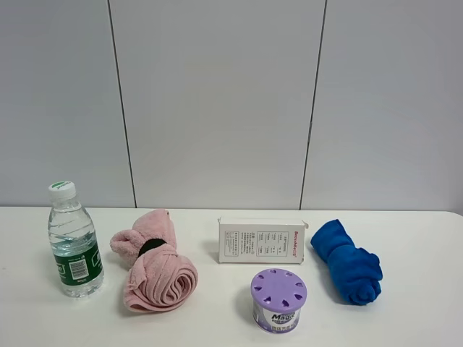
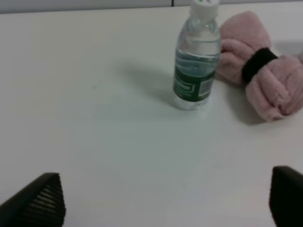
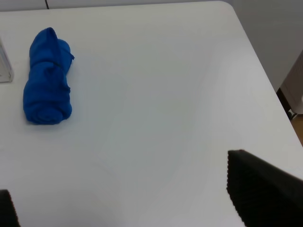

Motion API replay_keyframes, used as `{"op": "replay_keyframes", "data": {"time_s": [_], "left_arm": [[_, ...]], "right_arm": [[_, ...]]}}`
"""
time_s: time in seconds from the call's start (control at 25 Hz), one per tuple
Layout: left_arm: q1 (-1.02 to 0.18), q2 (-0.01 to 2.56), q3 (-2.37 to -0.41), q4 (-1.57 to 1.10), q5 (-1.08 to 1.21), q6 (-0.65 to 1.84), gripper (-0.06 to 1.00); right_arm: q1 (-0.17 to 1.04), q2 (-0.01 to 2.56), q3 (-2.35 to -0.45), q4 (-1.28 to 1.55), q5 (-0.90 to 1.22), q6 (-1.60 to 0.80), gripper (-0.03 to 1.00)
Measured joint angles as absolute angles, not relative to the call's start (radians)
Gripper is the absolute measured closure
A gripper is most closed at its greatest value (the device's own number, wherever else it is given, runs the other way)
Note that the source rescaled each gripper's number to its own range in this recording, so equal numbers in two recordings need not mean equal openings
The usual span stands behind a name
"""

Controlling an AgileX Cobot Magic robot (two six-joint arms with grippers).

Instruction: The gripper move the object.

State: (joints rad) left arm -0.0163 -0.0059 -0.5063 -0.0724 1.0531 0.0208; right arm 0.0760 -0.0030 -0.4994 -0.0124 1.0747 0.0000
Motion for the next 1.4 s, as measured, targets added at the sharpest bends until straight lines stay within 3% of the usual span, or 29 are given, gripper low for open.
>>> {"op": "replay_keyframes", "data": {"time_s": [0.2, 1.4], "left_arm": [[0.085, -0.006, -0.506, -0.066, 1.053, 0.018, -0.05], [0.087, -0.006, -0.506, -0.064, 1.053, 0.012, -0.05]], "right_arm": [[0.076, -0.003, -0.499, -0.012, 1.075, 0.000, -0.03], [0.076, -0.003, -0.499, -0.012, 1.075, 0.000, -0.03]]}}
